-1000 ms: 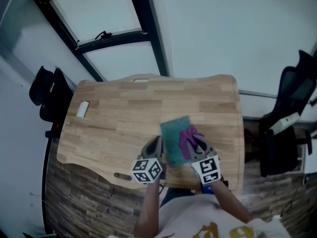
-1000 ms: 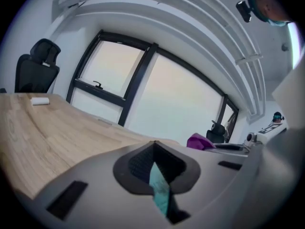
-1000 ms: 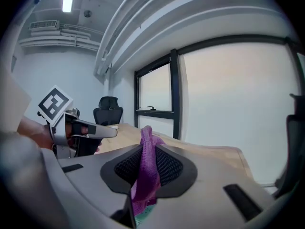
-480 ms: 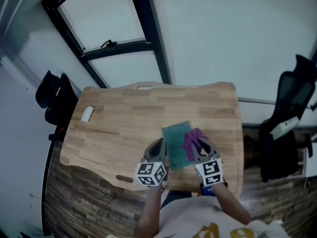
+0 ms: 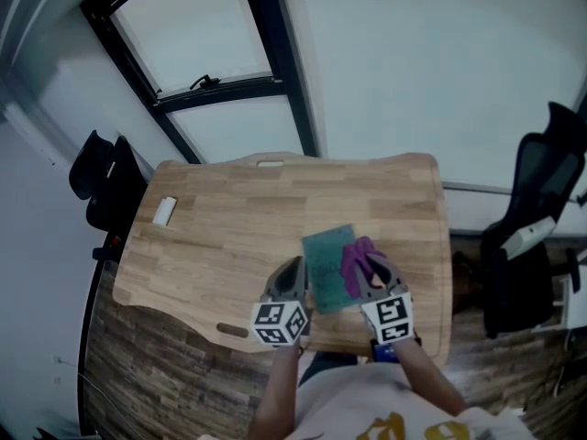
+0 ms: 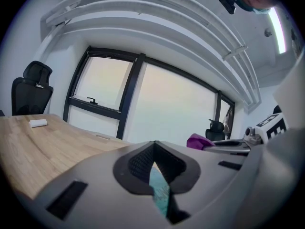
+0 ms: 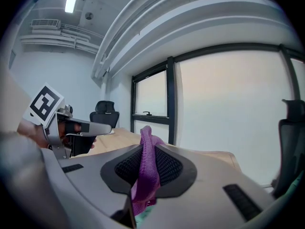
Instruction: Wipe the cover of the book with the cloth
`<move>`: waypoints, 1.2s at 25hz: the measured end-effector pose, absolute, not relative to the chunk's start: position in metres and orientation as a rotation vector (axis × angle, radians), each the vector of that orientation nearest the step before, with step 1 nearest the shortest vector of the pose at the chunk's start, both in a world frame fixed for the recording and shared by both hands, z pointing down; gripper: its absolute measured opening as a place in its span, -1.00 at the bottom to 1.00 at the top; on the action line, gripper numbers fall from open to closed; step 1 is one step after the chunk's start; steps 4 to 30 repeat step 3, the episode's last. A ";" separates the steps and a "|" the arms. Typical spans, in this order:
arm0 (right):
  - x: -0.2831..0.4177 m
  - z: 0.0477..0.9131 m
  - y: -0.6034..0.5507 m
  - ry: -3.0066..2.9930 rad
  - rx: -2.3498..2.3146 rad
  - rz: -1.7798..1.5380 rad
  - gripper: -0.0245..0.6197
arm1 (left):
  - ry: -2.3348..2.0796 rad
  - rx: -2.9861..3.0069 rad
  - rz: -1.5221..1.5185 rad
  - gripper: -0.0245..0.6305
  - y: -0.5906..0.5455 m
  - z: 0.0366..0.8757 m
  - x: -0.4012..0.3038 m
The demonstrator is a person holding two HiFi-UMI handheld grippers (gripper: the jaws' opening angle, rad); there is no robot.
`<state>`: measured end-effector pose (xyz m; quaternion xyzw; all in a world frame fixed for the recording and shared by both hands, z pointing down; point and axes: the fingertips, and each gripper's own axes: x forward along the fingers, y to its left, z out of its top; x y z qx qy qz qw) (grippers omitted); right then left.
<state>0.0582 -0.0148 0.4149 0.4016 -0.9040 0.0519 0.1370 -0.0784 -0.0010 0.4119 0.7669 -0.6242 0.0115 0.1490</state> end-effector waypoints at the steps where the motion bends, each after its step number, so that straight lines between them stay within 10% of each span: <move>1: 0.058 0.414 -0.015 -2.621 1.163 0.144 -0.73 | -1.796 2.201 0.031 -0.92 -0.001 0.412 -0.079; 30: 0.057 0.414 -0.016 -2.627 1.163 0.133 -0.73 | -1.800 2.196 0.028 -0.92 -0.001 0.412 -0.080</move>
